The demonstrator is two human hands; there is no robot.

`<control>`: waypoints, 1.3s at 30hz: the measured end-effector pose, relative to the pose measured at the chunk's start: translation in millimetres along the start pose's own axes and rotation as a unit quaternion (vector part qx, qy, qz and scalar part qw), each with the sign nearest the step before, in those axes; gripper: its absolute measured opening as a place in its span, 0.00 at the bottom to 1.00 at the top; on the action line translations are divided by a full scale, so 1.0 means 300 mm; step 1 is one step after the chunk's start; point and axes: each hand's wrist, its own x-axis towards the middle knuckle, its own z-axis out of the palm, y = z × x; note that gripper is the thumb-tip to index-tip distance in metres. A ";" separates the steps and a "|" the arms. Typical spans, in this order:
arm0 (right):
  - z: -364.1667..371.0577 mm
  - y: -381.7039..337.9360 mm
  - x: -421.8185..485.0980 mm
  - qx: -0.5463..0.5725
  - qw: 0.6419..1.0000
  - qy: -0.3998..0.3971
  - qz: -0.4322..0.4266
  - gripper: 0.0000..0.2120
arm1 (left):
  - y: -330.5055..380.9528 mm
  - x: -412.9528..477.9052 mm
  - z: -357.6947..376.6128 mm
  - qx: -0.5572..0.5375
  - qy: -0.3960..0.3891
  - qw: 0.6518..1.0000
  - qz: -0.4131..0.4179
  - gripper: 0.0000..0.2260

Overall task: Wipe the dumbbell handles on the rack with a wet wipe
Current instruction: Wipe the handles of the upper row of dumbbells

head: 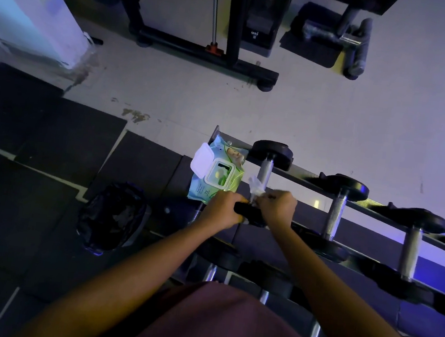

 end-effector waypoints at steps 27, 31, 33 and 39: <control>-0.033 -0.002 -0.036 0.017 0.999 -0.041 -0.007 0.07 | 0.063 0.028 0.108 -0.662 -0.063 0.615 -0.424 0.25; -0.036 -0.007 -0.039 0.023 1.000 -0.002 0.000 0.01 | 0.097 0.046 0.147 -0.646 -0.011 0.645 -0.409 0.16; -0.034 -0.022 -0.013 0.047 0.999 0.023 -0.001 0.03 | 0.134 0.052 0.195 -0.598 0.054 0.681 -0.419 0.14; -0.052 -0.108 0.120 0.094 0.994 0.062 0.009 0.05 | 0.161 0.046 0.226 -0.548 0.158 0.703 -0.426 0.24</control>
